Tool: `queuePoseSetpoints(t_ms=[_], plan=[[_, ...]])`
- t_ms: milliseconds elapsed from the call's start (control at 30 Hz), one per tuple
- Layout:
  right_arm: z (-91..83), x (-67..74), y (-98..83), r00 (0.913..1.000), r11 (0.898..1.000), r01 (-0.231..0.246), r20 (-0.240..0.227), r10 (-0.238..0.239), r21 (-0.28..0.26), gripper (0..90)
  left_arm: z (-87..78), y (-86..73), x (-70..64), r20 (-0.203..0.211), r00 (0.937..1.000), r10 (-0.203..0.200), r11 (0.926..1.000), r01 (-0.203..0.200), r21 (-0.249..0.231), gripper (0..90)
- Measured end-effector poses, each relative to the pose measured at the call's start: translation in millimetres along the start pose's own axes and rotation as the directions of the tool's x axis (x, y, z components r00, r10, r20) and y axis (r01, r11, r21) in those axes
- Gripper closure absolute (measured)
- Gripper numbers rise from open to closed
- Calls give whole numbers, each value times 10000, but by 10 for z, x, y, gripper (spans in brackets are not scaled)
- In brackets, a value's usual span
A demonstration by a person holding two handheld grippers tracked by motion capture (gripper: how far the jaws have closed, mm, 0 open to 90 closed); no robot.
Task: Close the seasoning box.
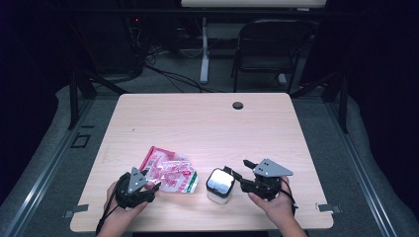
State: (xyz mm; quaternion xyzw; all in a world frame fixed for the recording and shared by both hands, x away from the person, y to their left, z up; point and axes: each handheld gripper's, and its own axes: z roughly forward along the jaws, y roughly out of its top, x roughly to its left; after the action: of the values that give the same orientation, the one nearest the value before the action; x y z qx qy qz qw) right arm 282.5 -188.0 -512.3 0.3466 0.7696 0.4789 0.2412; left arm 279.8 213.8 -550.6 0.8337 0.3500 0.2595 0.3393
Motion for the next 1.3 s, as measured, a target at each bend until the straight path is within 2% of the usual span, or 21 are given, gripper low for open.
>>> queuePoseSetpoints(t_ms=[267,500,633,833,1100,1300], plan=[[-6,-133,-78,9972,9992,-397,631,393,52,444,5,10,15,10,10000,17,10000,-17,-26,356],[-27,-273,-162,9856,9943,-1046,1357,1009,207,434,20,11,46,-21,10000,-43,10000,43,-38,356],[-12,-365,-251,9780,9907,-1295,1700,1205,425,432,23,15,64,3,10000,-94,9999,94,-74,356],[9,-465,-357,9701,9844,-1592,1966,1420,744,428,36,16,77,18,9999,-150,9998,150,-120,357],[82,-548,-465,9616,9728,-1928,2220,1612,1285,423,40,6,101,40,9997,-231,9996,232,-141,359],[104,-590,-505,9472,9560,-2564,2343,2190,1429,419,43,-4,123,120,9989,-452,9987,455,-211,359]])
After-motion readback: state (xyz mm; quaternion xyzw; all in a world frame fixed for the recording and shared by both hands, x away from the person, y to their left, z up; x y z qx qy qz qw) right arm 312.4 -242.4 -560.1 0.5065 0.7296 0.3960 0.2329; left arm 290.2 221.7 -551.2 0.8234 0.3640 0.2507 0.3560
